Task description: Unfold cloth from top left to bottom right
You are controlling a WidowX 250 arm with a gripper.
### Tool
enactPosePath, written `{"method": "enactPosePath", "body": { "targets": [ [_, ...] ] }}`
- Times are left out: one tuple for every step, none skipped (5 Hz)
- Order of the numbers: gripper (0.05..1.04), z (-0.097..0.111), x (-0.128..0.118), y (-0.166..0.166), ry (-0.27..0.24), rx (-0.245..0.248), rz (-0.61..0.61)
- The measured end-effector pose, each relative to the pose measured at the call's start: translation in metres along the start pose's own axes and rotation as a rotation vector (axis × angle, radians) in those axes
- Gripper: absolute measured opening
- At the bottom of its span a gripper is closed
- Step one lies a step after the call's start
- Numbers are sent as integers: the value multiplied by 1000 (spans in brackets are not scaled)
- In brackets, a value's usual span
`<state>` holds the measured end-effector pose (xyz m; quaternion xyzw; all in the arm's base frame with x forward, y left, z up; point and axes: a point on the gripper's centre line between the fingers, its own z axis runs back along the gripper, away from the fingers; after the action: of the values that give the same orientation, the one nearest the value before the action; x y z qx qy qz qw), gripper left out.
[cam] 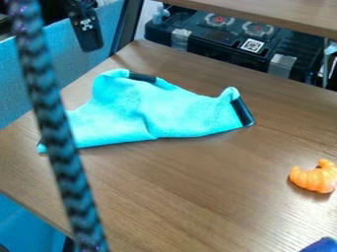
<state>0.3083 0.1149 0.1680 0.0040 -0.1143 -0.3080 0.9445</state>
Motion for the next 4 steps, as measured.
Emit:
{"method": "enactPosePath", "body": {
  "targets": [
    [1000,-10,0,1,11,-17,13],
    [999,-26,16,-1,27,-2,15],
    [1000,-41,39,2,50,42,44],
    [1000,-49,59,8,42,74,74]
  ]
}}
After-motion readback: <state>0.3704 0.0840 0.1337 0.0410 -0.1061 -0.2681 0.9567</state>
